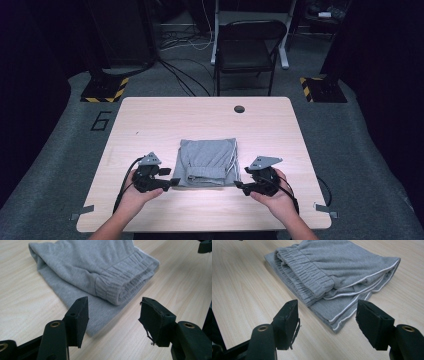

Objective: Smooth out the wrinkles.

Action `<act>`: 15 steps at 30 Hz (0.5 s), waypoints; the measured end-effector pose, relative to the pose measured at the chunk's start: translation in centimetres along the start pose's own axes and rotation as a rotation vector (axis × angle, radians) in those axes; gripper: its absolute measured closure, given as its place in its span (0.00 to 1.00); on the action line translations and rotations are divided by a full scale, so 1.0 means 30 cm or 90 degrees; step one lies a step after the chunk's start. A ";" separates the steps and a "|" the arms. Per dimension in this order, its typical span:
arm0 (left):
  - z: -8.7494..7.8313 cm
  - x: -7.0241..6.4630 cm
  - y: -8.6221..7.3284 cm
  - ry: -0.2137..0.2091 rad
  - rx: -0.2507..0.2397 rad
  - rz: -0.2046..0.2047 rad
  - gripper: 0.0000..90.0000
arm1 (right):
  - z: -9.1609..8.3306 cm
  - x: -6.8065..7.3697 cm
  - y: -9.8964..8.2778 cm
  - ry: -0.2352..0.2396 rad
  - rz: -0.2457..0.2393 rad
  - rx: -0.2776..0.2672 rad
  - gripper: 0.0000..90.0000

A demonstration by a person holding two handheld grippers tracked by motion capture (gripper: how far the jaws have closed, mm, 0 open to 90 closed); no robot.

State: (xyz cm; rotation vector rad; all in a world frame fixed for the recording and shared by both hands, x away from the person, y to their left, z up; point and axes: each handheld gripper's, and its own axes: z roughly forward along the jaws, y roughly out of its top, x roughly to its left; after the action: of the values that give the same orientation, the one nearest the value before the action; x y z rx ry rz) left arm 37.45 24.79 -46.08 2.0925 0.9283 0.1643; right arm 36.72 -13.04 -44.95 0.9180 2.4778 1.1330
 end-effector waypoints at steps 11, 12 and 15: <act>0.058 0.027 -0.081 0.034 0.015 0.023 0.44 | 0.046 -0.015 -0.062 -0.020 0.003 0.003 0.38; 0.062 0.031 -0.084 0.038 0.019 0.032 0.44 | 0.053 -0.016 -0.066 -0.023 -0.001 0.008 0.38; 0.067 0.039 -0.093 0.028 0.006 0.015 0.44 | 0.068 -0.019 -0.078 -0.017 0.003 0.016 0.39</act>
State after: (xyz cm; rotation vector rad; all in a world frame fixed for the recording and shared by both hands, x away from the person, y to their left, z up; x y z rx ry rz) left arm 37.57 25.40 -49.65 2.1169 0.9334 0.2196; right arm 37.10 -13.37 -48.05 0.9404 2.4747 1.0871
